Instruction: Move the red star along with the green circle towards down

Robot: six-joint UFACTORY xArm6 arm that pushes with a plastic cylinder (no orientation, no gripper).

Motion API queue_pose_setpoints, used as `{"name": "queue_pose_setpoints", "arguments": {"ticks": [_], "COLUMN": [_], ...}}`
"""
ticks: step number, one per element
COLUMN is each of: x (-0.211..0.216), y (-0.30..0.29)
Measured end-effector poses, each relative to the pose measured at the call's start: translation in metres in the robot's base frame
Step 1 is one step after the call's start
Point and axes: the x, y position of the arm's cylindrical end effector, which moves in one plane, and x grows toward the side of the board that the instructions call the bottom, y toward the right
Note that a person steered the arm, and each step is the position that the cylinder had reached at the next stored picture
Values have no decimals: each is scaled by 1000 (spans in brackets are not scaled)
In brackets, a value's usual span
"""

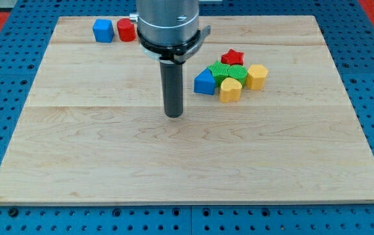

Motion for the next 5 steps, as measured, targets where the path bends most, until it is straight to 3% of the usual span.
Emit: {"name": "queue_pose_setpoints", "arguments": {"ticks": [1, 2, 3, 5], "x": [-77, -161, -163, -106], "y": [2, 82, 113, 115]}}
